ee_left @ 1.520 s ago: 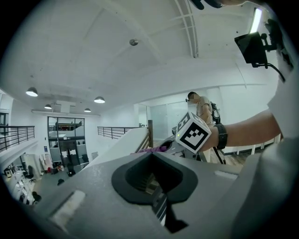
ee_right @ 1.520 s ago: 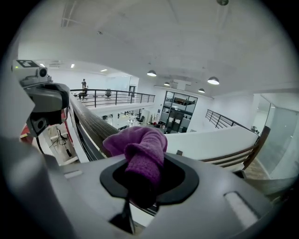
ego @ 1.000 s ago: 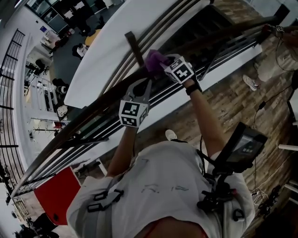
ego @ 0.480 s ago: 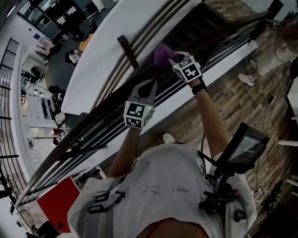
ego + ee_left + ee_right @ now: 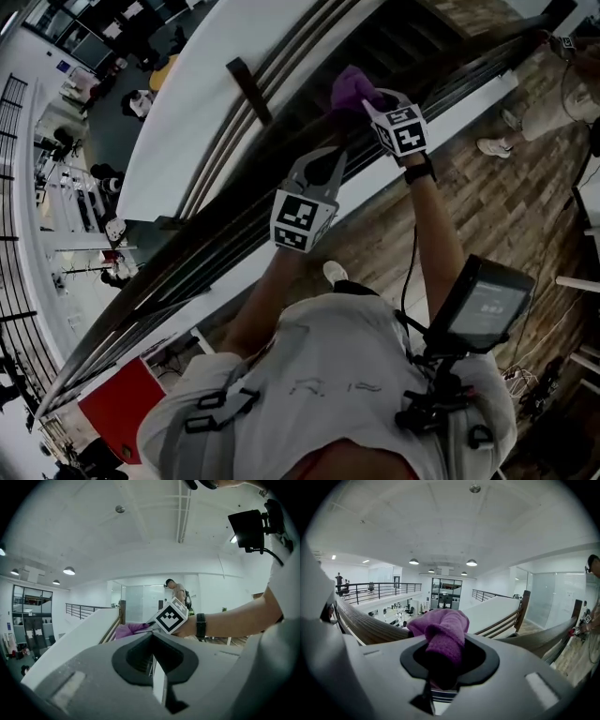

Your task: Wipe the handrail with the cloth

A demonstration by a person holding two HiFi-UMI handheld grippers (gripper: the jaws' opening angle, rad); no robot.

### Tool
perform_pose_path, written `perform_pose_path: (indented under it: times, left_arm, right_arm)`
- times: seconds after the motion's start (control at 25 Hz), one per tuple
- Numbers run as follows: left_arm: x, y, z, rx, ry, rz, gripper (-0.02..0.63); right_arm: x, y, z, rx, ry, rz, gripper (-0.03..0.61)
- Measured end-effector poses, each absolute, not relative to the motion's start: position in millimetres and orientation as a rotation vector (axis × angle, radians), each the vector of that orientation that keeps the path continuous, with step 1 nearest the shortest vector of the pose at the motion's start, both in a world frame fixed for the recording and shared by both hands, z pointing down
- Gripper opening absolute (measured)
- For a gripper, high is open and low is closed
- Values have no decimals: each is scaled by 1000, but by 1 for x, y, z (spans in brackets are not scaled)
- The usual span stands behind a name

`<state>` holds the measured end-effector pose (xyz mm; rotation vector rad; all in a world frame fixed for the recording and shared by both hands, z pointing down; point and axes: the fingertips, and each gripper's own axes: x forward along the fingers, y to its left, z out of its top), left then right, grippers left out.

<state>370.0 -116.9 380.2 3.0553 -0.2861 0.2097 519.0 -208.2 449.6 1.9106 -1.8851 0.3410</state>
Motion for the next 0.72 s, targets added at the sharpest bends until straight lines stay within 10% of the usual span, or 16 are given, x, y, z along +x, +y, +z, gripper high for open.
perform_pose_path:
  times: [0.72]
  left_arm:
    - [432, -96, 396, 3031, -204, 277, 1]
  right_arm:
    - [704, -185, 438, 2264, -1618, 333, 101]
